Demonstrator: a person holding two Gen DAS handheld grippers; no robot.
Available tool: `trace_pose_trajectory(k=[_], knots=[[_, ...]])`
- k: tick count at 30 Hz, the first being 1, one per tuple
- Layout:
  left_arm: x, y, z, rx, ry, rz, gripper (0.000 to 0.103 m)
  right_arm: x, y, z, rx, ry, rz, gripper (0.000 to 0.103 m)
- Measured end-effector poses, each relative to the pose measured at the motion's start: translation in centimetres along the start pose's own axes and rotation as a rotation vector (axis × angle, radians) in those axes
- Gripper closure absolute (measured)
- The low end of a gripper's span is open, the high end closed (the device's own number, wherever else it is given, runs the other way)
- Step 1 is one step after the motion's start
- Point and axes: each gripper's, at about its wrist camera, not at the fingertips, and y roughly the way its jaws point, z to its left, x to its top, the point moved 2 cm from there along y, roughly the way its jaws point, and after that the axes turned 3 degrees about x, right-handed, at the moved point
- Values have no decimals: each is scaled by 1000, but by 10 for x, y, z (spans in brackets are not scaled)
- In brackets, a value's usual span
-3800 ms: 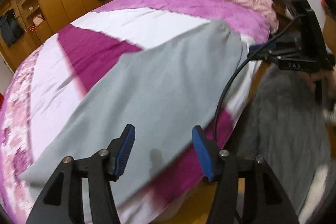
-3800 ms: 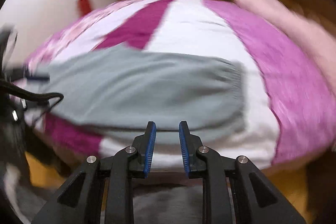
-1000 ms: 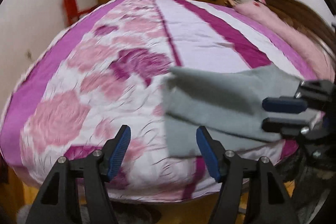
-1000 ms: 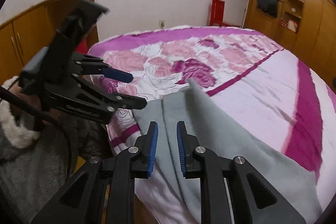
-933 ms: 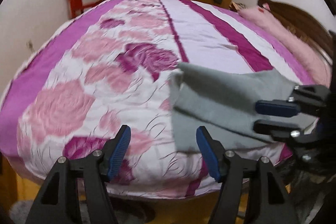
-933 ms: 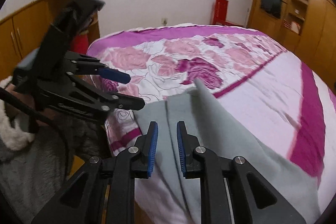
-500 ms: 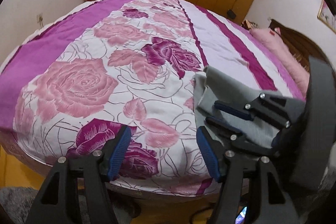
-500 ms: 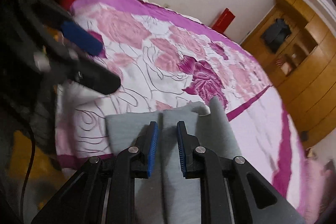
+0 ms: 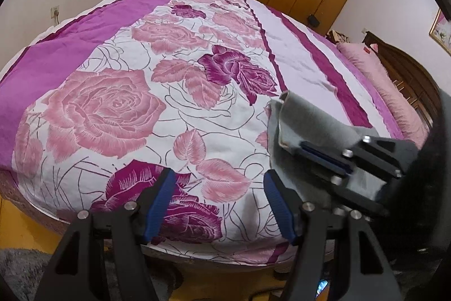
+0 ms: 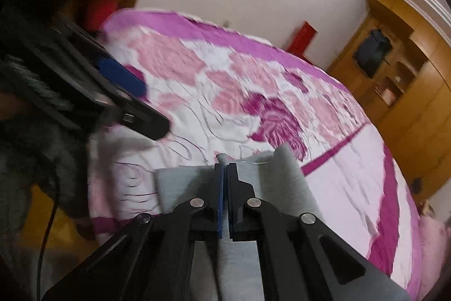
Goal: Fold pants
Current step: 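Lift the cuff with the right gripper and fold it toward the left gripper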
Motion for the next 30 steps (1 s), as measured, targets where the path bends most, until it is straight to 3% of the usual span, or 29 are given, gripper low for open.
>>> trace_pose_trajectory(k=[4, 13, 19, 24, 28, 30], knots=[[1, -2, 5, -10, -27, -6, 35, 4, -12, 3, 83, -20, -6, 103], [1, -5, 9, 2, -45, -12, 35, -4, 12, 31, 135, -93, 57, 103], [0, -6, 13, -2, -61, -11, 35, 3, -3, 14, 185, 2, -6, 103], [1, -3, 10, 14, -50, -6, 35, -3, 13, 18, 283, 16, 55, 102], [1, -2, 9, 16, -50, -5, 34, -3, 16, 19, 293, 32, 47, 95], [0, -2, 8, 17, -52, -4, 34, 0, 4, 6, 326, 86, 3, 83]])
